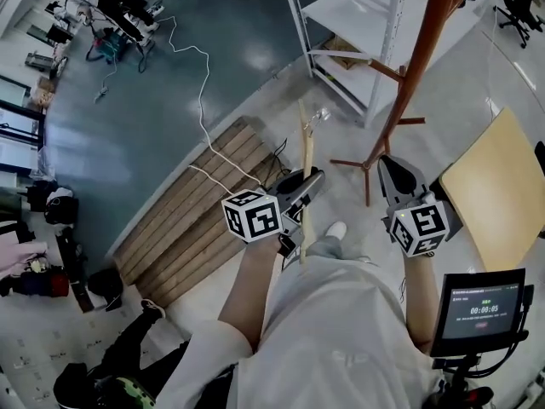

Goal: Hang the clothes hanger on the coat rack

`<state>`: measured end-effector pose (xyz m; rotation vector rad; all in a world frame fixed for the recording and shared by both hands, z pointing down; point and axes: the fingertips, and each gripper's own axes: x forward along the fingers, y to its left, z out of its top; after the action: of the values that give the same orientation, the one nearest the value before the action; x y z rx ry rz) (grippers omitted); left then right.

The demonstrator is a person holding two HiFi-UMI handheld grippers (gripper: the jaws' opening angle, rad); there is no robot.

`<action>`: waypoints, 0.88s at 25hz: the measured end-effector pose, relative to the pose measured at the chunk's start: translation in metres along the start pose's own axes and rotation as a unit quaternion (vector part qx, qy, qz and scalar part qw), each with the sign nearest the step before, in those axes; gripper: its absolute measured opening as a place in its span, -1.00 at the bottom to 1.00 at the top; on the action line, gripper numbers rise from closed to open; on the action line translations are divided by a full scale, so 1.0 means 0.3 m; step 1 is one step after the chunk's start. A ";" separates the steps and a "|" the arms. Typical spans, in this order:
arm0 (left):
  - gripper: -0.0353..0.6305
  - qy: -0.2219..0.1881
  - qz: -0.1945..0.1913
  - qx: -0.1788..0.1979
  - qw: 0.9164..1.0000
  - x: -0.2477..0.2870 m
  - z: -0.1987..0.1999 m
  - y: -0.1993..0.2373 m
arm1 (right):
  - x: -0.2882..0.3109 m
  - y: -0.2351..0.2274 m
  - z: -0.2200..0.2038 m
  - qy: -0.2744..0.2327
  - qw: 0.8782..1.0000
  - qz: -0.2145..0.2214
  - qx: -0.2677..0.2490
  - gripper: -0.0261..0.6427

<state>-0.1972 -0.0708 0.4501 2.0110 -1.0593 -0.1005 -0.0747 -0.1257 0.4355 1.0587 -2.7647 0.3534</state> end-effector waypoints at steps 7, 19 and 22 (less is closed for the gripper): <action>-0.62 0.001 -0.010 0.010 1.000 0.065 0.128 0.024 | 0.052 -0.038 0.056 -0.013 1.000 -0.021 0.003 -0.89; -0.62 0.035 -0.037 0.026 0.998 0.264 0.244 0.037 | 0.064 -0.141 0.094 -0.026 0.997 -0.073 0.013 -0.89; -0.62 0.044 -0.041 0.027 0.998 0.310 0.244 0.033 | 0.046 -0.170 0.089 -0.027 0.996 -0.088 0.019 -0.89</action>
<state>-0.1749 -0.1867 0.4370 2.0883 -0.9320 -0.0267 -0.0523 -0.1787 0.4213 1.3284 -2.6937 0.3583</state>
